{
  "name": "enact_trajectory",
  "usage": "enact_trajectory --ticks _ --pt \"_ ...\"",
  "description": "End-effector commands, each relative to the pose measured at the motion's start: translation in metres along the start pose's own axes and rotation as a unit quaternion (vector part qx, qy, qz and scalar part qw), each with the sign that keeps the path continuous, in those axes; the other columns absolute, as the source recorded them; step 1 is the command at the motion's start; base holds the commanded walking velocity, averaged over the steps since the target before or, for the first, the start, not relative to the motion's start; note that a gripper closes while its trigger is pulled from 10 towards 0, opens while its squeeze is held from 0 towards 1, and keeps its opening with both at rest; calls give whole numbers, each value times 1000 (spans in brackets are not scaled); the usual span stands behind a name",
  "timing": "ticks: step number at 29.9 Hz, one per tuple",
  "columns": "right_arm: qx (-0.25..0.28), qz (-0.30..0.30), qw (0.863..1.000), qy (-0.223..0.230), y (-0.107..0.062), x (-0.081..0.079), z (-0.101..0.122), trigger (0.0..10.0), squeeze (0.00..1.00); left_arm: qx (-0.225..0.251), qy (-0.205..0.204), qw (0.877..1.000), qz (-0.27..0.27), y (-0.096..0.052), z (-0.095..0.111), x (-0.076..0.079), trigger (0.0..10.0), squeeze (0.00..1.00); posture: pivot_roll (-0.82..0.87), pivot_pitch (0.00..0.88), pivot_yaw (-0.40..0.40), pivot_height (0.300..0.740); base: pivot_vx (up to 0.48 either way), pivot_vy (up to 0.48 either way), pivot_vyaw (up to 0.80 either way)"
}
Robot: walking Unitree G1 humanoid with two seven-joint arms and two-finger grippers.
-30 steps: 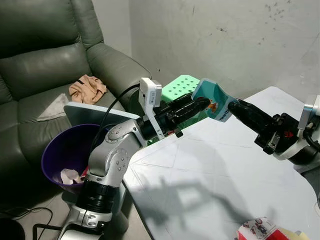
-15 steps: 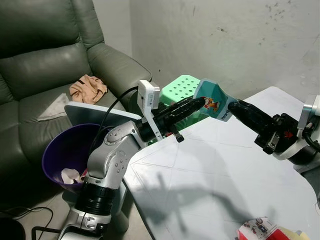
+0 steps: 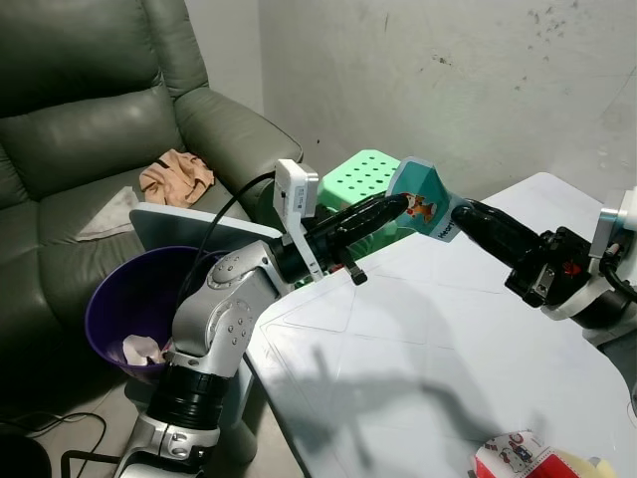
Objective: Picking trash to rubbish bin
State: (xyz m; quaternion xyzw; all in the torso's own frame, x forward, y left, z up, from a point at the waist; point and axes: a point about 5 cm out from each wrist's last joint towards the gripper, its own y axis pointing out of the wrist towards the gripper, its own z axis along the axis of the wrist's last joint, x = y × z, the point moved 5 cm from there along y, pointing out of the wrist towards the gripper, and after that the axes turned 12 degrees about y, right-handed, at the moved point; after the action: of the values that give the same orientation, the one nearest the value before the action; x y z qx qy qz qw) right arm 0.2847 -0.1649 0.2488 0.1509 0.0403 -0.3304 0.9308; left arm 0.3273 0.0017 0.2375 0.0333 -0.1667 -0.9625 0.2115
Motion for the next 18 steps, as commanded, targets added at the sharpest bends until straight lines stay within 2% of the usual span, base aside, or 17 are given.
enact_trajectory --ticks 1,3,5,8,9,12,15,16,18 --pt "-1 -20 1000 -8 2 1 -5 10000 1000 -6 16 999 27 -1 -2 -3 10000 0 -161 56 -51 740 0 0 0" --pt "0 -27 1000 -11 3 3 -7 10000 1000 -7 21 999 43 -2 -3 -6 10000 0 -158 60 -52 740 0 0 0" --pt "6 -68 998 -3 5 11 -13 10000 1000 -23 14 997 76 -8 -11 -12 10000 0 -154 66 -53 740 0 0 0" --pt "7 -83 997 -6 6 14 -15 10000 1000 -26 17 996 85 -11 -13 -14 10000 0 -154 66 -53 740 0 0 0" --pt "14 -117 993 -11 9 21 -18 10000 1000 -45 24 991 121 -18 -21 -21 10000 0 -143 73 -55 740 0 0 0" --pt "27 -147 989 -3 11 27 -20 10000 1000 -63 35 986 152 -25 -28 -28 10000 0 -140 76 -58 740 0 0 0" --pt "31 -178 984 -14 13 33 -24 10000 1000 -74 35 981 176 -33 -32 -32 10000 0 -129 79 -64 740 0 0 0" --pt "26 -212 977 -26 12 43 -27 10000 1000 -73 37 976 200 -38 -31 -39 10000 0 -125 79 -66 740 0 0 0" --pt "22 -228 973 -25 12 48 -30 10000 1000 -76 46 971 221 -43 -31 -45 10000 0 -123 79 -68 740 0 0 0"
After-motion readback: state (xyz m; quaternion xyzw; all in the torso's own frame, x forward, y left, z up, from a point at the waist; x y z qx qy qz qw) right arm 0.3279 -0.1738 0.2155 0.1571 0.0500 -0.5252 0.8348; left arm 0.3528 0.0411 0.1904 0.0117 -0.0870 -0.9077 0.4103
